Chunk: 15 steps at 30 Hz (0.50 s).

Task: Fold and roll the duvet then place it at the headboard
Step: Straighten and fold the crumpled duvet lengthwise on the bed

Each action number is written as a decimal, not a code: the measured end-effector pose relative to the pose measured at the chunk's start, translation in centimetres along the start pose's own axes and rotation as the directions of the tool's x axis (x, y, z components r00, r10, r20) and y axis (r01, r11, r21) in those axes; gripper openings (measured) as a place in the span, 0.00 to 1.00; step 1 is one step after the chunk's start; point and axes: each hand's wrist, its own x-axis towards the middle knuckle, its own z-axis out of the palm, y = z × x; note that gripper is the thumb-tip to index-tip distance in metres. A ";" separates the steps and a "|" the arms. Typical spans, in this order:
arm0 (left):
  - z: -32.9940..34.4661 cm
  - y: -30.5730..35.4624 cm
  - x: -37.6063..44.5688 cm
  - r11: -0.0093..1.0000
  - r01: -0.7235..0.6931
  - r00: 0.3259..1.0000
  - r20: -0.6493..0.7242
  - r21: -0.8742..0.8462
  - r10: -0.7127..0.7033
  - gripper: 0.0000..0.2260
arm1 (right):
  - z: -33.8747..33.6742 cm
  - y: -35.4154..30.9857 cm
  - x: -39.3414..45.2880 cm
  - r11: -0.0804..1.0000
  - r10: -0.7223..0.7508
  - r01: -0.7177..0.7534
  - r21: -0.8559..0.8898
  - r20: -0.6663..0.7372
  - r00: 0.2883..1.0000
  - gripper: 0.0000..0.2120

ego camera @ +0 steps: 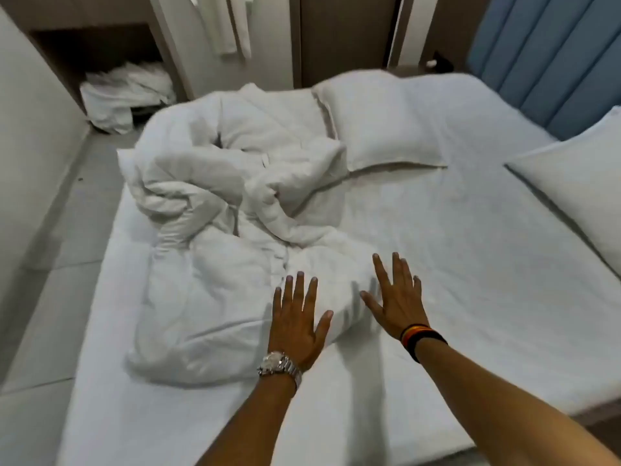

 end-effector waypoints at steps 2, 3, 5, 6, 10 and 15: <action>3.4 0.6 1.6 0.999 0.023 1.000 -0.001 0.035 -0.023 0.32 | 2.3 2.4 2.0 0.998 0.016 -0.019 0.061 0.051 0.999 0.42; 5.3 0.7 2.5 0.997 0.044 0.999 -0.013 0.065 -0.043 0.32 | 3.7 3.6 3.3 0.997 0.011 -0.015 0.069 0.068 0.998 0.43; 8.7 0.3 4.4 0.987 0.088 0.996 -0.031 0.132 -0.085 0.32 | 6.3 5.2 5.7 0.991 -0.026 0.014 0.134 0.086 0.996 0.46; 9.8 0.1 5.2 0.983 0.099 0.995 -0.022 0.155 -0.096 0.31 | 7.1 5.5 6.8 0.986 -0.049 0.035 0.160 0.086 0.995 0.47; 13.7 -2.5 6.5 0.957 0.172 0.985 -0.026 0.235 -0.171 0.29 | 10.6 6.1 10.2 0.952 -0.109 0.091 0.293 0.046 0.993 0.50; 13.7 -2.8 5.8 0.956 0.228 0.972 0.005 0.183 -0.233 0.27 | 11.1 4.6 10.1 0.903 -0.036 0.021 0.428 0.028 0.999 0.45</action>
